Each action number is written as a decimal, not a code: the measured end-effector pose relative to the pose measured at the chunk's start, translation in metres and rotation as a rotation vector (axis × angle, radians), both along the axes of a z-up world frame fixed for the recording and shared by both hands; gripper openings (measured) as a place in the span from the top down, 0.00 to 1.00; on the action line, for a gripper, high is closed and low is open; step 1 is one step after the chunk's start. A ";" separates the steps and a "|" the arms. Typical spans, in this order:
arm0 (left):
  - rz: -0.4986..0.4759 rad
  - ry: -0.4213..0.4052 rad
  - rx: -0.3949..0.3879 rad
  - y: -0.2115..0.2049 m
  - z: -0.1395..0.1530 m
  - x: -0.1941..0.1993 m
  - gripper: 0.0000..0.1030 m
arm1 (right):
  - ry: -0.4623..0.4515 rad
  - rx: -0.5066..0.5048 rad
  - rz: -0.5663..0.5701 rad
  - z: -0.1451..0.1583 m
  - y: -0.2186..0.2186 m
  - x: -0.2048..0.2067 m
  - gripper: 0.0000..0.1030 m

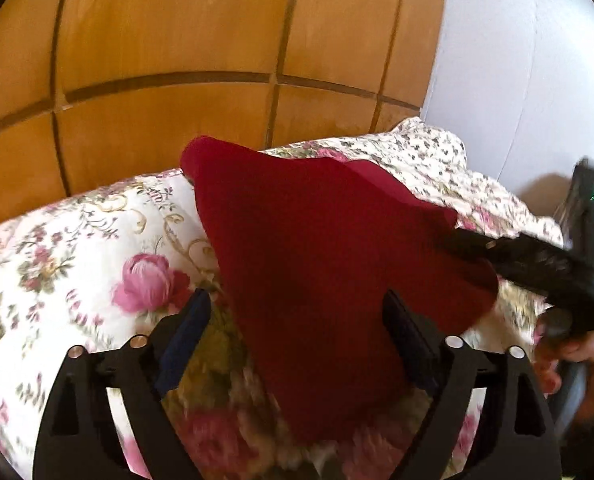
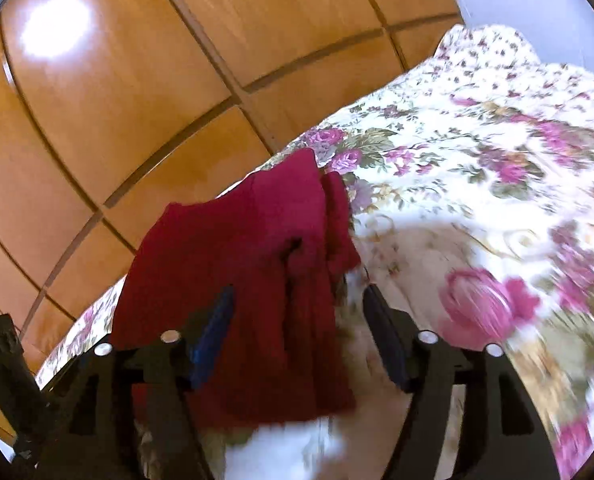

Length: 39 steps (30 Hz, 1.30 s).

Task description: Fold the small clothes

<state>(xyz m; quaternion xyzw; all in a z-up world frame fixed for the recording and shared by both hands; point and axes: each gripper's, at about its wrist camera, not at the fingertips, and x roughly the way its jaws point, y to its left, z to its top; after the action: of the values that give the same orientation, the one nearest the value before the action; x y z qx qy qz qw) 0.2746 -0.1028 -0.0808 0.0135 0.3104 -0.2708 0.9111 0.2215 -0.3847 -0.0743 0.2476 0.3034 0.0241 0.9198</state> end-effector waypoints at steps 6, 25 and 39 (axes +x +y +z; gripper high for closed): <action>0.041 0.111 0.074 -0.006 -0.015 0.011 0.14 | 0.132 -0.062 -0.097 -0.027 -0.003 -0.010 0.35; 0.380 -0.027 0.174 0.046 0.041 -0.198 0.04 | 0.040 -0.363 -0.159 0.026 0.088 -0.216 0.02; 0.387 -0.075 0.193 0.045 0.059 -0.235 0.04 | -0.004 -0.404 -0.145 0.047 0.101 -0.241 0.02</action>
<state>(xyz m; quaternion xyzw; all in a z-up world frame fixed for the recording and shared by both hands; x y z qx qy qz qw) 0.0391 -0.0575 -0.0215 0.0507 0.2978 -0.0591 0.9514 -0.0199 -0.2842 -0.0276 0.0792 0.2814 -0.1032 0.9507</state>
